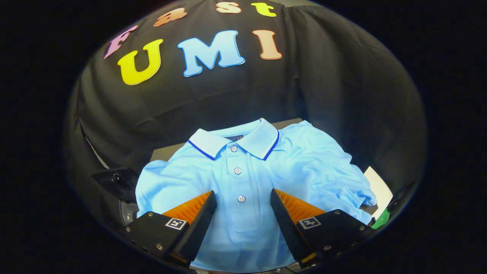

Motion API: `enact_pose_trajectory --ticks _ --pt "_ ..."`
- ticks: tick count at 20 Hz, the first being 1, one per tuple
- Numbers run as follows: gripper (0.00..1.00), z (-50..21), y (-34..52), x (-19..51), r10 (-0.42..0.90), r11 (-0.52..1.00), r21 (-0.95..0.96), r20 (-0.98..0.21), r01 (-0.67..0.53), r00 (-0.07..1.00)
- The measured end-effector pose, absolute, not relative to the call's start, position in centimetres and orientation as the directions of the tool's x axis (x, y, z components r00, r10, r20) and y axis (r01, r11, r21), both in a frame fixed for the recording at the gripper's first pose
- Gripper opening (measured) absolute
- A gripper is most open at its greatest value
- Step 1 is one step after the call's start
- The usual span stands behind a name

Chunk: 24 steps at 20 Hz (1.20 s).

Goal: Put the clothes into the washing machine and then close the washing machine lid.

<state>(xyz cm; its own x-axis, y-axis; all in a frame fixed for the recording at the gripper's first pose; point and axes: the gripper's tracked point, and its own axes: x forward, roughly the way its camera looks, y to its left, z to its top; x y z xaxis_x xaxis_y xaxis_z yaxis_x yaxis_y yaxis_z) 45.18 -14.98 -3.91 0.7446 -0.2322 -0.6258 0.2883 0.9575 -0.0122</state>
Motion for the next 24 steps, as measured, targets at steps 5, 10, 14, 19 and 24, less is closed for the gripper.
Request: enact_pose_trajectory --ticks 5,10,14,19,24 --pt "0.88 -3.5 -14.9 45.7 -0.222 0.962 -0.008 -0.600 0.271 0.768" --pt "0.40 -3.7 -16.1 46.3 -0.244 0.945 0.035 -0.586 0.324 0.773" --pt "0.14 -3.6 -16.2 46.3 -0.229 0.970 -0.083 -0.621 0.228 0.750" --pt "0.01 -3.1 -15.5 46.1 -0.326 0.942 -0.126 -0.571 0.311 0.754" --pt "0.01 -3.0 -15.5 46.2 -0.274 0.957 -0.087 -0.574 0.275 0.772"
